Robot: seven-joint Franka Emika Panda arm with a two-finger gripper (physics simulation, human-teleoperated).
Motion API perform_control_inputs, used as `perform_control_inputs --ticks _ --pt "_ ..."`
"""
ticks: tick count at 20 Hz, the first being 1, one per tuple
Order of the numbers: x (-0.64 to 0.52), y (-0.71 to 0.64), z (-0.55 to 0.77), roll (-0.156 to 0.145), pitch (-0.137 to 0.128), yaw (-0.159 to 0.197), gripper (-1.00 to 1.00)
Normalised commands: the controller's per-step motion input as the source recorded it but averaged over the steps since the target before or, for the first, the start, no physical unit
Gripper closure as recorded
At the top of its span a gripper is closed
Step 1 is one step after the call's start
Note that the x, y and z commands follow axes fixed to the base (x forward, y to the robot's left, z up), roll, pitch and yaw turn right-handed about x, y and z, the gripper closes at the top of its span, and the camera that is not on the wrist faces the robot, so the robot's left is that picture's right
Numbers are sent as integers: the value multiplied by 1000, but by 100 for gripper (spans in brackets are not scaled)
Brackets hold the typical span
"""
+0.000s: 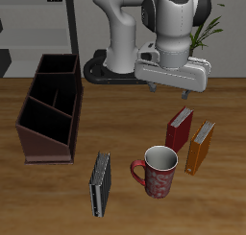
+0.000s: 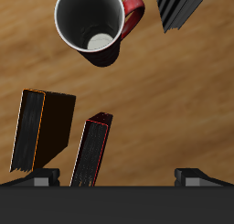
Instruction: Place the red book into the right desk caddy's front compartment
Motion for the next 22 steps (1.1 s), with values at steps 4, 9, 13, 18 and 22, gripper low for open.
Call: perform_control_inputs --ticks 4,9,13,18,22 --pt "36 48 -188 -6 -7 -4 -100" --pt "12 58 -174 -20 -19 -9 -100" --pt "65 90 -158 -6 5 -42 -100" --pt "74 4 -138 -43 -4 -6 -100" --pt "63 49 -162 -3 13 -2 -100"
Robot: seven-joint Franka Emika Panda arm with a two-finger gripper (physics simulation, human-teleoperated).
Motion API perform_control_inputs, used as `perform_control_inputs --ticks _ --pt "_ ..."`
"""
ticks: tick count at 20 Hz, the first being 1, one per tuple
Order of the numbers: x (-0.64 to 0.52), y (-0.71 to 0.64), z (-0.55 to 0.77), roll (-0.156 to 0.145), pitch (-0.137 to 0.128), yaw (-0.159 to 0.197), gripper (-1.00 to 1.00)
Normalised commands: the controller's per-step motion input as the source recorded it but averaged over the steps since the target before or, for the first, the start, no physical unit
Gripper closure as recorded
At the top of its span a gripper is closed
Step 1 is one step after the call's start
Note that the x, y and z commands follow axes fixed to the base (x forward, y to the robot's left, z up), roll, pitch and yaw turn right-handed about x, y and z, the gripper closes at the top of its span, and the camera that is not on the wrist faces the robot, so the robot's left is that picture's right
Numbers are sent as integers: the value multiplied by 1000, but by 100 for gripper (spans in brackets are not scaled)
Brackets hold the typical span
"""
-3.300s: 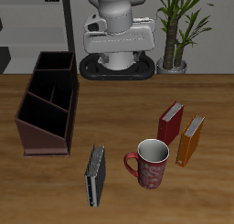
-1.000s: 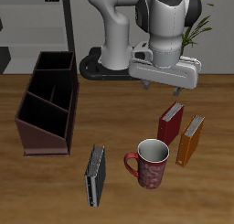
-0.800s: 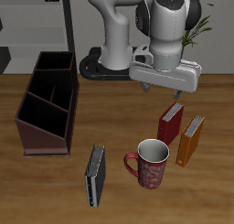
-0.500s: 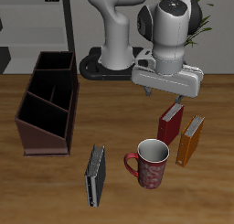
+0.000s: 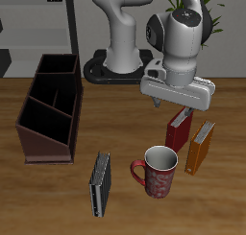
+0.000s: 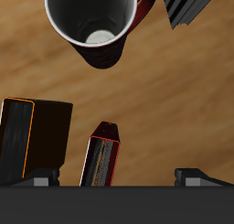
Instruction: Place the red book into the right desk caddy's front compartment
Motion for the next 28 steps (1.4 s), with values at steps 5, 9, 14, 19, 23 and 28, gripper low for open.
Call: perform_control_inputs --ticks 5,9,14,19,23,28 --pt "37 37 -145 12 19 1 -100" --pt "37 13 -211 0 40 -16 -100" --pt "11 -13 -192 8 30 18 -100" --pt "12 -88 -120 -3 32 -12 -100" --pt "20 -15 -246 14 43 14 -100" --pt "29 11 -223 31 36 5 -100"
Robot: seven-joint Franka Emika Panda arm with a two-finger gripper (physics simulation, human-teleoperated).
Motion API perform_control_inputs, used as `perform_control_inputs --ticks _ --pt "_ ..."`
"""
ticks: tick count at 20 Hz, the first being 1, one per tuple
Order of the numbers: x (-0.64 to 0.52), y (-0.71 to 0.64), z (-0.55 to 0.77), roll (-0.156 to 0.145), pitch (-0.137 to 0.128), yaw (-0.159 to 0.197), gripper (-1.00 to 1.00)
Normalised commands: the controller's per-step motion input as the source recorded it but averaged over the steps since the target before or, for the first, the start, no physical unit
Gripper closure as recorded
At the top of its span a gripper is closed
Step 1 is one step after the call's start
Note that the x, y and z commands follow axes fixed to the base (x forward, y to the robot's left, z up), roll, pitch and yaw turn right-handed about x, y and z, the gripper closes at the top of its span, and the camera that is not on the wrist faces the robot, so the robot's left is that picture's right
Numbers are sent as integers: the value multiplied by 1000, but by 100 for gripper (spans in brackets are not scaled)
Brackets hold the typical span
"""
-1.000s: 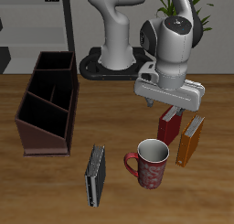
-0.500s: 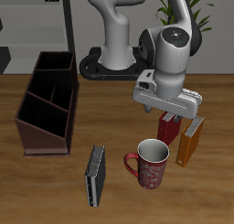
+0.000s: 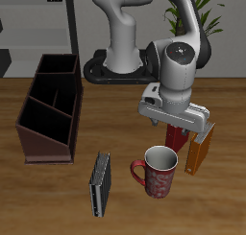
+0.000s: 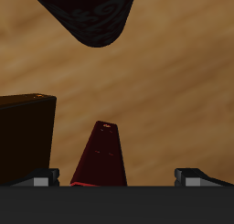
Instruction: Place the red book into the right desk caddy's front compartment
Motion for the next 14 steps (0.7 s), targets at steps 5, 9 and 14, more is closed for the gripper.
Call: perform_control_inputs --ticks 5,9,14 --pt "-6 -15 -101 26 27 1 100" --pt "-36 -43 80 -4 -4 7 100" --pt "-53 -64 189 -8 -25 40 100"
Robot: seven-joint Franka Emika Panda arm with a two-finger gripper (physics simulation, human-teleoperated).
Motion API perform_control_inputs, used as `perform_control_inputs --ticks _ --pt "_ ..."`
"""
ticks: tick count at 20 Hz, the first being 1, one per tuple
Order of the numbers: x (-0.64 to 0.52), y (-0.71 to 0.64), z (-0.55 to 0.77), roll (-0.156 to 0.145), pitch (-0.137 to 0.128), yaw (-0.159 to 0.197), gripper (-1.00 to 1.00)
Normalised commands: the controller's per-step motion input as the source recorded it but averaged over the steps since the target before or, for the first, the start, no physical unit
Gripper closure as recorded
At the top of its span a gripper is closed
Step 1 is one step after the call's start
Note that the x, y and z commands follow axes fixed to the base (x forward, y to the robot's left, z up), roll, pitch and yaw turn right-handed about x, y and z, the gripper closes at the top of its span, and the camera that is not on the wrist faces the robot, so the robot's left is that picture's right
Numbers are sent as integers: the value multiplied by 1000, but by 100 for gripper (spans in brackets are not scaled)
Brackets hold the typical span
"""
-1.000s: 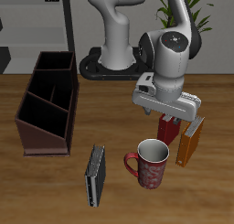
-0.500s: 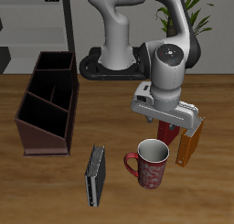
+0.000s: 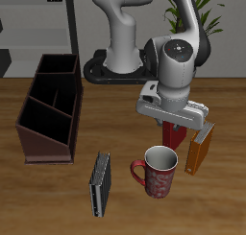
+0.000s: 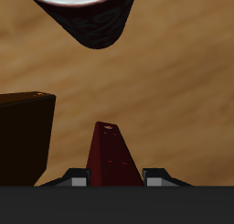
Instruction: Place the red book into the right desk caddy's front compartment
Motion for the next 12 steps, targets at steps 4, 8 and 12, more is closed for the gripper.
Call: perform_control_inputs --ticks 4,8,12 --pt "-115 -212 351 -7 -49 66 100" --pt "-159 -287 457 -6 -49 150 100" --pt "-178 -380 369 -23 -42 141 100"
